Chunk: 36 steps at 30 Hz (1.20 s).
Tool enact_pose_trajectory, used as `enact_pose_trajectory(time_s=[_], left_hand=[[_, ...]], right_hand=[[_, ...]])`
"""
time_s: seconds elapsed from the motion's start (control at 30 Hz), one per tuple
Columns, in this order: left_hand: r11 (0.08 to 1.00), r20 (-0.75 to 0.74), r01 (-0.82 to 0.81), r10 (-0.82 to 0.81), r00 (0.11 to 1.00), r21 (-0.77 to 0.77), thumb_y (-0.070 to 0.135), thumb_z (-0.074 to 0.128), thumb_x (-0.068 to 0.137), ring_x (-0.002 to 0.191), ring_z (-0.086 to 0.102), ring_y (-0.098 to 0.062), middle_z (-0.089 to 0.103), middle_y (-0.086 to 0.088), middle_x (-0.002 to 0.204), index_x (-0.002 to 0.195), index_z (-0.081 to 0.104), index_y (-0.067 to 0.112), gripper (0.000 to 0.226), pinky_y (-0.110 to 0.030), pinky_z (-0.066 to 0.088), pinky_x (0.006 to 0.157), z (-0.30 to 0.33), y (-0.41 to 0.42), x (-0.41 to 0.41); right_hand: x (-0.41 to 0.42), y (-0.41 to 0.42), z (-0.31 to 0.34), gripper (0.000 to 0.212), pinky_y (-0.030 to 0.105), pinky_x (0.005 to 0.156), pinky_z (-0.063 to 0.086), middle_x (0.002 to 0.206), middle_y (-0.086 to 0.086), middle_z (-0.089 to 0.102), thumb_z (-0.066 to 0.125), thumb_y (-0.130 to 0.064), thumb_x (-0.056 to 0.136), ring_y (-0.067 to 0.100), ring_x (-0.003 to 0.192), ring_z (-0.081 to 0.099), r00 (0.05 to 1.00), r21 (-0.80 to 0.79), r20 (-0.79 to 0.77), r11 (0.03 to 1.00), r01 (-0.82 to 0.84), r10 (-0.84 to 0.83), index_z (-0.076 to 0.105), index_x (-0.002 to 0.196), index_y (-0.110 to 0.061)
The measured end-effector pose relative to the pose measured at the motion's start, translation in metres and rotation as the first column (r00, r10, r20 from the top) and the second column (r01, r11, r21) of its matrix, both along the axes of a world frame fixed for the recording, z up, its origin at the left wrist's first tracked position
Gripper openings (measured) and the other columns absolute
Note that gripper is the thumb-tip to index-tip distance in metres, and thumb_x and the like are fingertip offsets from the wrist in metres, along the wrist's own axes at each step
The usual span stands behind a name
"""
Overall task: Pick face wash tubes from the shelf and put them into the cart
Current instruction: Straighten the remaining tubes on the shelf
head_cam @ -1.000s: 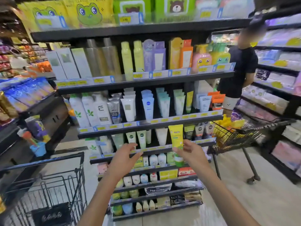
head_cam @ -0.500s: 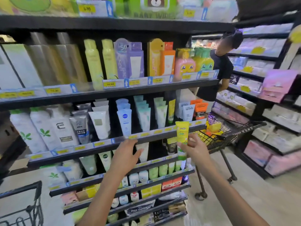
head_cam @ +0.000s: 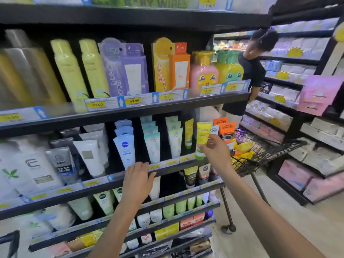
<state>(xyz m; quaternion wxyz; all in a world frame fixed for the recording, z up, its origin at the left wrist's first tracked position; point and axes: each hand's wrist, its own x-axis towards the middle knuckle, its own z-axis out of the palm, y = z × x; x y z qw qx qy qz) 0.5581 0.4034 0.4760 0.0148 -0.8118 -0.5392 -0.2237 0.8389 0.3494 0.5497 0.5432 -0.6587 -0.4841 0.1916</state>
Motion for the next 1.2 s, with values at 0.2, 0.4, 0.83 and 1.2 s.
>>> enact_pose_trajectory(time_s=[0.2,0.4,0.83,1.2], left_hand=[[0.999,0.027,-0.015,0.014,1.0,0.045,0.035,0.071,0.095,0.102,0.063,-0.033,0.067,-0.008,0.11,0.128,0.067,0.009,0.042,-0.045,0.053,0.094,-0.012,0.002,0.001],[0.998,0.049,-0.015,0.012,0.999,0.066,0.034,0.072,0.095,0.107,0.061,-0.031,0.067,-0.008,0.114,0.13,0.066,0.009,0.044,-0.043,0.052,0.097,-0.015,0.0,-0.001],[0.999,0.064,0.013,-0.015,0.998,0.04,0.033,0.067,0.098,0.12,0.055,-0.031,0.062,-0.009,0.126,0.139,0.059,0.007,0.049,-0.043,0.046,0.109,-0.015,-0.004,-0.005],[0.999,0.082,0.029,-0.031,0.996,0.026,0.034,0.065,0.099,0.126,0.053,-0.029,0.061,-0.008,0.132,0.144,0.056,0.008,0.053,-0.045,0.046,0.111,-0.016,-0.005,-0.009]], right_hand=[[0.009,0.041,-0.001,0.022,0.027,0.077,0.049,0.085,-0.018,0.062,0.075,-0.027,0.095,0.0,0.079,0.06,0.996,0.007,0.086,1.0,0.024,-0.024,0.058,0.108,-0.024],[0.009,0.068,-0.02,0.026,0.039,0.082,0.058,0.091,-0.008,0.074,0.077,-0.027,0.091,0.011,0.085,0.069,0.985,-0.066,0.171,0.998,-0.011,0.023,0.064,0.113,-0.02],[0.007,0.073,-0.035,0.033,0.038,0.073,0.054,0.1,0.004,0.074,0.069,-0.026,0.097,0.028,0.09,0.071,0.925,-0.14,0.379,0.99,0.03,0.025,0.054,0.124,-0.015],[0.007,0.062,-0.037,0.038,0.042,0.082,0.058,0.107,0.005,0.076,0.071,-0.025,0.096,0.029,0.098,0.072,0.929,-0.134,0.371,0.99,0.041,0.012,0.055,0.129,-0.016]])
